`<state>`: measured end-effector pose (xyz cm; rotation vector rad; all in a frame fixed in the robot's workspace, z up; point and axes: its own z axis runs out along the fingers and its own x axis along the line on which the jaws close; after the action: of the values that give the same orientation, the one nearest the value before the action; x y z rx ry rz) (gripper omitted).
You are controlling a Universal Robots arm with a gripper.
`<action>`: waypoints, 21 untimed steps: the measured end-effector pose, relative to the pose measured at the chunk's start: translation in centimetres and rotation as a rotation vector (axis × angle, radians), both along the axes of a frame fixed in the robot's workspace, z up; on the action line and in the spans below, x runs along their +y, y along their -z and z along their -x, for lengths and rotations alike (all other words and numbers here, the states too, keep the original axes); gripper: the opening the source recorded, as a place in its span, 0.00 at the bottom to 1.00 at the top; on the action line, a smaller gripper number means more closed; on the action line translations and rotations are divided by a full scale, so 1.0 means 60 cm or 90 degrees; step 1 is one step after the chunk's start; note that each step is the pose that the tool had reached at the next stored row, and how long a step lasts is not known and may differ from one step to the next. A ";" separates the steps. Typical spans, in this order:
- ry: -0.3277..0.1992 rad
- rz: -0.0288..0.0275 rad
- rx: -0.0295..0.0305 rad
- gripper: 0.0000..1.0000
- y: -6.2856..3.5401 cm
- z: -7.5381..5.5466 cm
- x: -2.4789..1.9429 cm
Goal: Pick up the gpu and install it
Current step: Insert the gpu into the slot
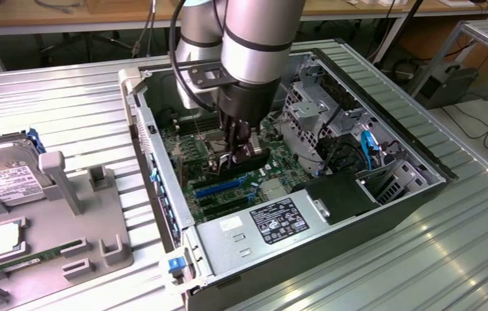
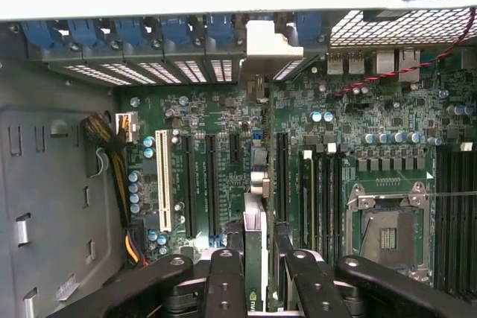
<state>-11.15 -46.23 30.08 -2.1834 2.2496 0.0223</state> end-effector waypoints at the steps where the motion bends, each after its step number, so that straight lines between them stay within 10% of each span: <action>1: 0.000 -0.0001 -0.0001 0.26 0.001 0.001 0.0008; 21: -0.012 0.0009 0.0001 0.26 0.026 0.011 0.0063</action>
<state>-11.80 -45.85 28.50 -2.2060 2.2292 0.0210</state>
